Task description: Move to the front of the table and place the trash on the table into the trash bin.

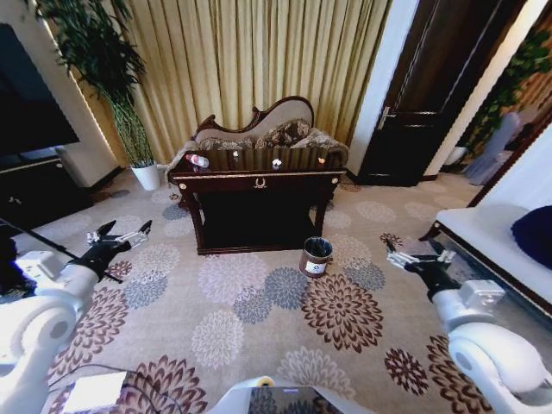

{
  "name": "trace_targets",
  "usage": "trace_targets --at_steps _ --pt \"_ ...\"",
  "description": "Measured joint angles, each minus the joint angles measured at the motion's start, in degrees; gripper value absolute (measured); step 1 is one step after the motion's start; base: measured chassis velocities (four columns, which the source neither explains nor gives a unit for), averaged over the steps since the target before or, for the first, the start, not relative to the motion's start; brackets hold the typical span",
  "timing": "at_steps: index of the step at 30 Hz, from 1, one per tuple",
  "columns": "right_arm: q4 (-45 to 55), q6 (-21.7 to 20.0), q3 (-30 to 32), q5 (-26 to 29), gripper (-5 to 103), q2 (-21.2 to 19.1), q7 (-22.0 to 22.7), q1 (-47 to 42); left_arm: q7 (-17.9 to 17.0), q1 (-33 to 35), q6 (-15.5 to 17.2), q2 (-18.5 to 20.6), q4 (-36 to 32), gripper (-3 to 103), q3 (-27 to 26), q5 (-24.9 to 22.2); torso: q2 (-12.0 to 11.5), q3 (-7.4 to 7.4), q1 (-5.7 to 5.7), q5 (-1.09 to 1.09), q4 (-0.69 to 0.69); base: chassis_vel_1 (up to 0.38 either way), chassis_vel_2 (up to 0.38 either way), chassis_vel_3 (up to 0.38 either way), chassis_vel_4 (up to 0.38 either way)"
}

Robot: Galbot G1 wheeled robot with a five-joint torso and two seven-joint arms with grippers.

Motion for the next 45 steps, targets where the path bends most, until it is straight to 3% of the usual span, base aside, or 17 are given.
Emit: trace_targets --at_steps 4,7,45 --pt "-0.14 3.70 -0.62 2.30 100 -0.60 -5.36 0.38 0.31 0.67 -0.20 0.06 -0.29 100 -0.76 -0.27 0.00 0.00 0.00 0.00 0.01 0.000 0.000 0.000 0.000" --pt "-0.36 4.25 -0.94 2.96 100 -0.74 -6.60 0.94 0.61 0.76 -0.39 0.05 -0.38 100 -0.90 -0.32 0.00 0.00 0.00 0.00 0.00 0.000 0.000 0.000 0.000" --pt "-0.97 4.07 -4.90 1.16 100 -0.03 -8.18 4.05 0.70 -0.17 -0.64 0.33 -0.01 100 -0.45 -0.52 0.00 0.01 0.01 0.00 -0.01 -0.041 0.037 0.038 -0.038"
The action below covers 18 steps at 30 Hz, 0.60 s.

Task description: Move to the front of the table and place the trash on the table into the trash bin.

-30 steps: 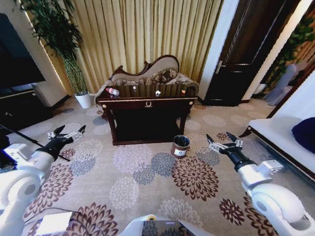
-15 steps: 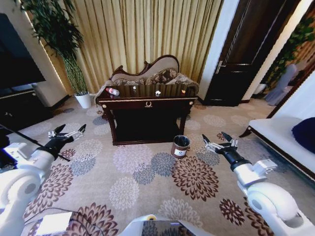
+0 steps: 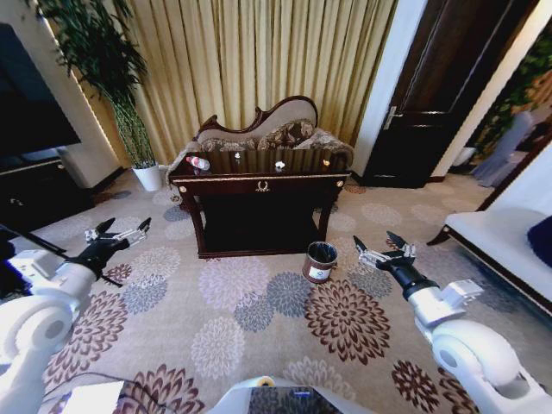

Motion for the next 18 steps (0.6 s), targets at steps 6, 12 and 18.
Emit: trace_targets --at_steps 6,12,18 --pt "0.29 -0.30 -0.21 -0.01 100 0.04 -0.29 0.04 0.00 0.08 -0.08 -0.08 -0.02 100 -0.24 -0.02 0.01 -0.01 -0.02 0.00 0.01 -0.098 0.083 0.082 -0.106" --pt "0.38 -0.41 -0.41 -0.02 100 0.04 -0.83 0.08 0.04 0.24 -0.16 -0.29 -0.06 100 -0.24 0.01 0.00 0.00 -0.01 0.00 0.02 -0.134 0.129 0.146 -0.136" --pt "0.37 -0.42 -0.44 -0.04 100 0.11 -0.93 0.10 0.06 -0.02 -0.21 -0.16 0.02 100 -0.18 0.01 0.00 0.00 -0.01 0.01 0.02 -0.135 0.158 0.153 -0.178"
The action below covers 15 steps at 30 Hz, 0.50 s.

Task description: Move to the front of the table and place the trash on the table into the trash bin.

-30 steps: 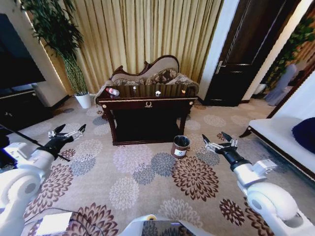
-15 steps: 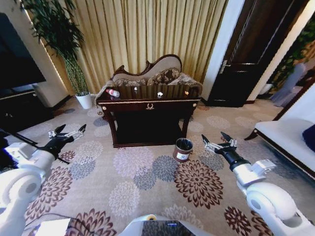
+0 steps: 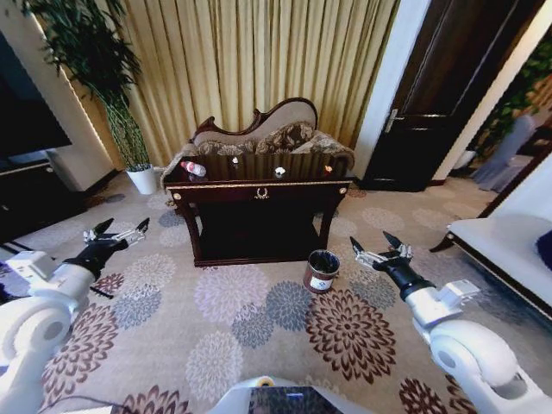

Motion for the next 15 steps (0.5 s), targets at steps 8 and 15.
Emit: trace_targets --at_steps 8,15 --pt "-0.06 0.00 0.00 0.01 100 0.17 -0.32 0.00 0.00 -0.22 -0.06 0.19 0.03 100 0.20 0.00 0.00 0.00 0.00 0.00 0.00 -0.150 0.139 0.155 -0.148" --pt "-0.06 0.00 0.01 0.07 100 0.18 -0.43 0.01 0.00 -0.09 -0.06 0.05 -0.13 100 0.22 0.00 0.00 0.00 0.00 0.00 0.00 -0.171 0.177 0.179 -0.180"
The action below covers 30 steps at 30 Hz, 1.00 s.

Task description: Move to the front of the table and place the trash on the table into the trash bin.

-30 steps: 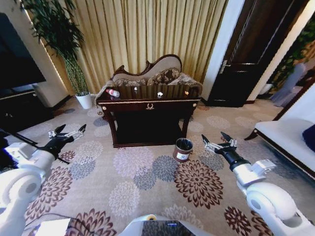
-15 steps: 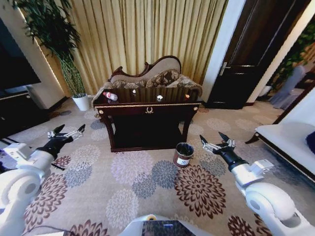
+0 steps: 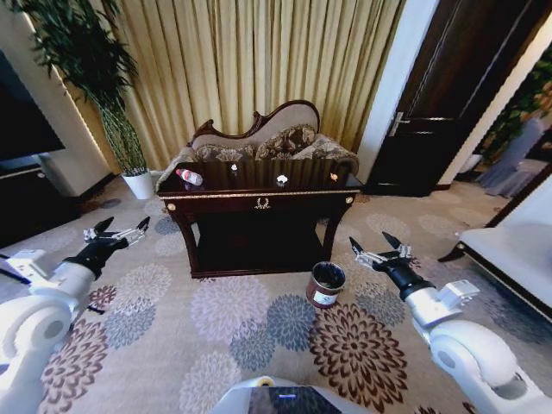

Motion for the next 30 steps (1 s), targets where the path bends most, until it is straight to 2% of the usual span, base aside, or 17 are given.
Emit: trace_targets --at_steps 30 --pt "0.22 -0.25 -2.45 -1.25 100 0.38 -0.18 1.07 -0.04 0.48 -0.17 0.05 -0.33 100 -0.48 0.06 0.00 0.00 0.00 0.01 0.00 -0.179 0.182 0.183 -0.184"
